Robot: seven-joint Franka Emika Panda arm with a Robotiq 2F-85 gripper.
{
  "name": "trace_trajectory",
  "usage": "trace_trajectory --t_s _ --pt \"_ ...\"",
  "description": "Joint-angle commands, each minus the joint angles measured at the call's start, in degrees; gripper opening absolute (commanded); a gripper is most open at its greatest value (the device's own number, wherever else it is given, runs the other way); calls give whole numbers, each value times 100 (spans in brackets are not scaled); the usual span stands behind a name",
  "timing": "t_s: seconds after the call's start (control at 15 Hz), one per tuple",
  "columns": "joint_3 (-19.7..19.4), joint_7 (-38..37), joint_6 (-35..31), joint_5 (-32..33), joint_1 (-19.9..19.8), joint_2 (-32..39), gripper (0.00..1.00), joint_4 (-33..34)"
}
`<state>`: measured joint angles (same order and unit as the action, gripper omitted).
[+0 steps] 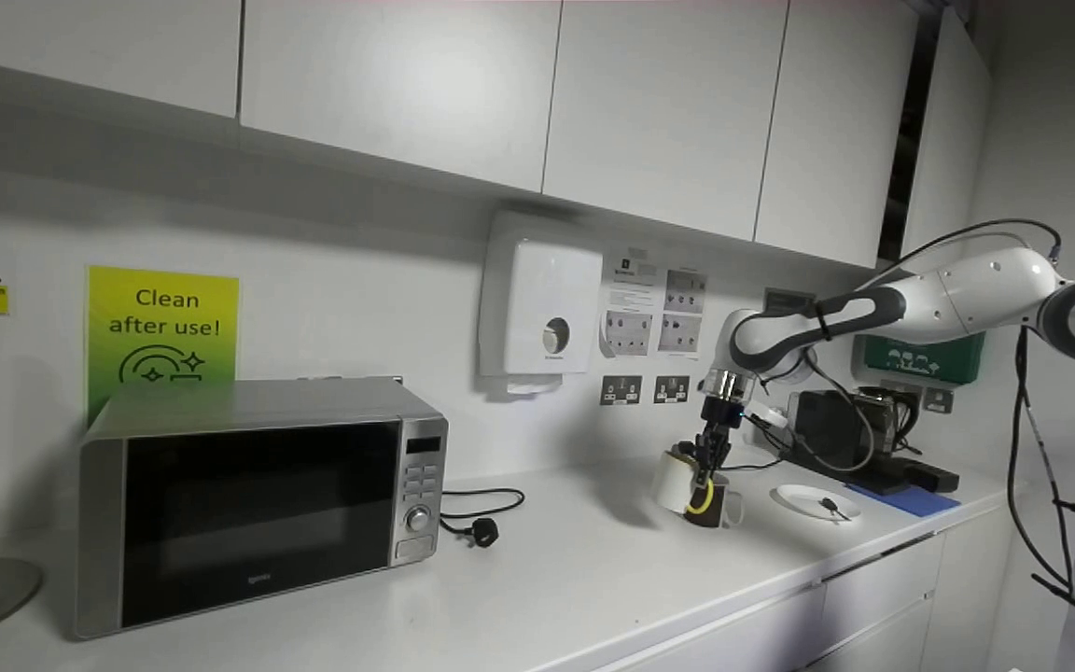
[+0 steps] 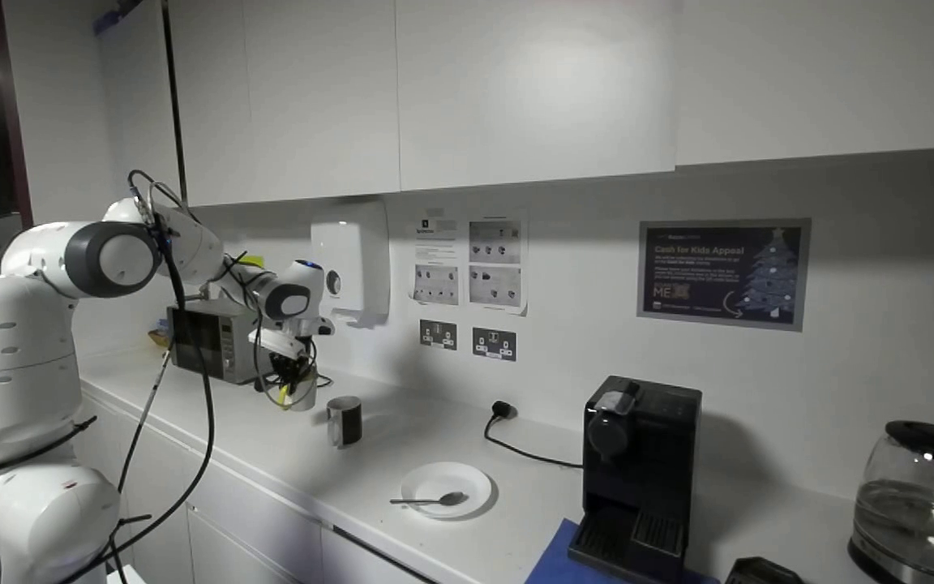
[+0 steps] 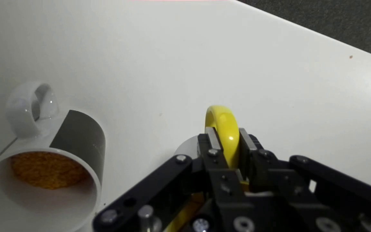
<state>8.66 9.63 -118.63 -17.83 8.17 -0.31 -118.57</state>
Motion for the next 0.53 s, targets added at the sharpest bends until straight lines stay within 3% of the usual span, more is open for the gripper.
trace_trajectory --t_s 0.0,0.47 --pt "63 -375 -274 462 82 77 5 -21" --pt "137 -819 -419 1184 191 273 5 -66"
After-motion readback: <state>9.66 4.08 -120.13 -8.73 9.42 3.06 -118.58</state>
